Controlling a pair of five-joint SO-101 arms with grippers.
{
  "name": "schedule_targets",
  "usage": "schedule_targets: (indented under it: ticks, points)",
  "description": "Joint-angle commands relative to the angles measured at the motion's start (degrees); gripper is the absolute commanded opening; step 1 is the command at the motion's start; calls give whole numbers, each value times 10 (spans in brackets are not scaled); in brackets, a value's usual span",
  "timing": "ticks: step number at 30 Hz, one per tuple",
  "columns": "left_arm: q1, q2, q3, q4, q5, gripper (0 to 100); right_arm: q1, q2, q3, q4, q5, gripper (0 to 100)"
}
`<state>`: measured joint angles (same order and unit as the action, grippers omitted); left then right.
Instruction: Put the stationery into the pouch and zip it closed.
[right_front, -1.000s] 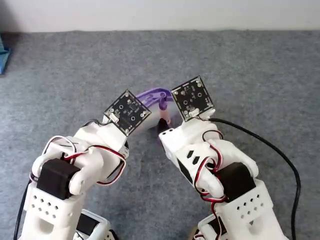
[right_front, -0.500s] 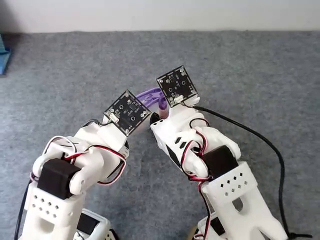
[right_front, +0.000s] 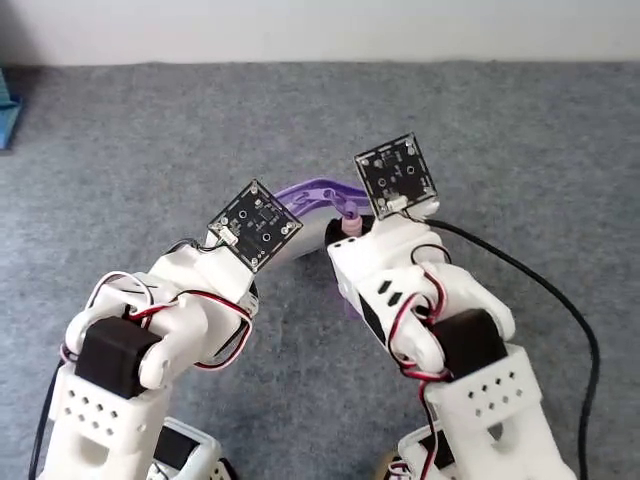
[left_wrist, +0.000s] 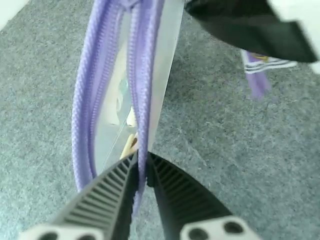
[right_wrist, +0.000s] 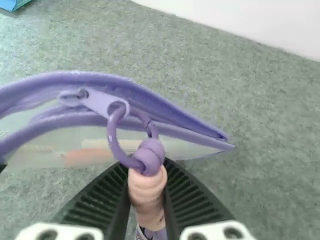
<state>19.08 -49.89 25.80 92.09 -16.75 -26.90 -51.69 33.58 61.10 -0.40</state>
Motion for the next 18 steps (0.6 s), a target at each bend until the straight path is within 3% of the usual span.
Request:
schedule_targets:
  ticks: [1,8,14,18]
  points:
    - [-5,9,0,-10,-4,13,21,-35,-28,12,-9,9]
    - [-5,9,0,-10,-4,13,18,-46,-28,37,-9,12]
    - [-4,9,0,-11,-4,13,-22,15,-27,16,-22,214]
    - [-4,9,0,-11,-4,13,-39,50,-29,-23,-43,207]
